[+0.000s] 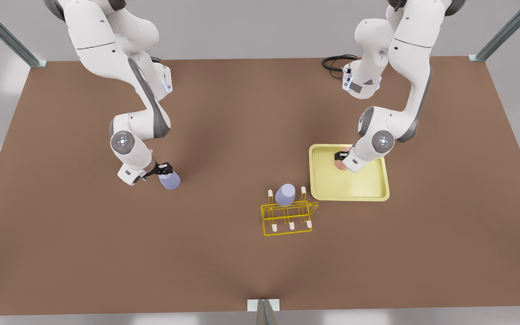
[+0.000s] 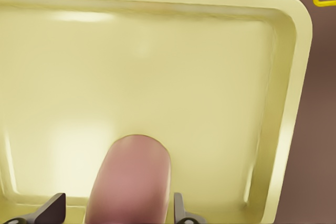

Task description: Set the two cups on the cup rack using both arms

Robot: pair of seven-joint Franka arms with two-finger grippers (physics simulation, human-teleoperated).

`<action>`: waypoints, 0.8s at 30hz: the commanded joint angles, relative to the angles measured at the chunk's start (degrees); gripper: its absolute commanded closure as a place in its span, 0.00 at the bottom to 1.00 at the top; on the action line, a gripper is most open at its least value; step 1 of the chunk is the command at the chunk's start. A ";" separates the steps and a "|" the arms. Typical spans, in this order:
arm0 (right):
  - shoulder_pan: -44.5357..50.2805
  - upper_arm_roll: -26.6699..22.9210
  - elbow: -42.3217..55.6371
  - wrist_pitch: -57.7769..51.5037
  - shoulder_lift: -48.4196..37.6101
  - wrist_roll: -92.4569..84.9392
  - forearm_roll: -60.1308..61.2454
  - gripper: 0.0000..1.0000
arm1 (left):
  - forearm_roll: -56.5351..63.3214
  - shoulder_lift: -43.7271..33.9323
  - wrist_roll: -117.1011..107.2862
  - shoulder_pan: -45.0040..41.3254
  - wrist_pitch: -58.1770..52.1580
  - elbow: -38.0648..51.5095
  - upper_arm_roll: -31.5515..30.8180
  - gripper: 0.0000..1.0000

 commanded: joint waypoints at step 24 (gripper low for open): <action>2.89 0.34 -5.74 9.41 -0.84 7.26 0.12 0.00 | 0.08 1.71 -3.70 -0.88 6.98 -3.10 -0.01 0.11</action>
